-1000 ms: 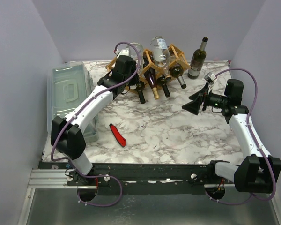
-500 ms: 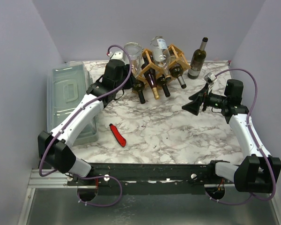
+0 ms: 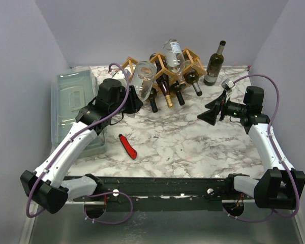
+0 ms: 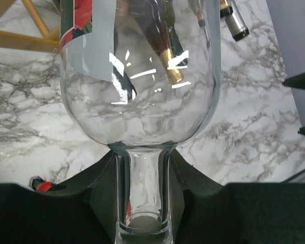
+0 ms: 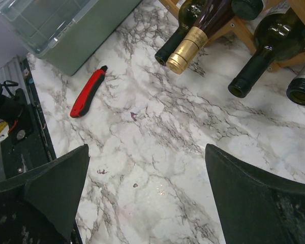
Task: Take the wine bottle off the wine rack
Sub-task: Place the wine bottle at the center of the board.
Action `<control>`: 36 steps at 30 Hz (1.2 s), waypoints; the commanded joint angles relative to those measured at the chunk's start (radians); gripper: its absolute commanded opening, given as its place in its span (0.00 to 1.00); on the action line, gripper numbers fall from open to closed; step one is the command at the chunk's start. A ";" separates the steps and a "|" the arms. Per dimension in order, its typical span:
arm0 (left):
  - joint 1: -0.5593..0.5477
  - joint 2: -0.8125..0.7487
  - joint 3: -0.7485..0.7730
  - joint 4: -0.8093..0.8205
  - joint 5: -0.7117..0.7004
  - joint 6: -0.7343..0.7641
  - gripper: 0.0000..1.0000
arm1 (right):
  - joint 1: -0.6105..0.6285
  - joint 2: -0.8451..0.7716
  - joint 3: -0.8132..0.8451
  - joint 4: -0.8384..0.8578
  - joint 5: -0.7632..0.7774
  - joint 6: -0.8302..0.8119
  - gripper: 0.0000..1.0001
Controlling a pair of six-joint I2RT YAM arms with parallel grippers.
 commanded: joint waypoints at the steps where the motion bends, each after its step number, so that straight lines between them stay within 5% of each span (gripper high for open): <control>1: 0.001 -0.139 0.000 0.095 0.131 0.057 0.00 | -0.002 -0.018 0.026 -0.033 -0.011 -0.041 0.99; 16: -0.035 -0.241 -0.047 -0.202 0.326 0.106 0.00 | -0.001 -0.022 0.027 -0.122 -0.145 -0.194 0.99; 36: -0.249 -0.023 0.088 -0.465 0.278 0.303 0.00 | -0.001 -0.023 0.033 -0.146 -0.102 -0.233 0.99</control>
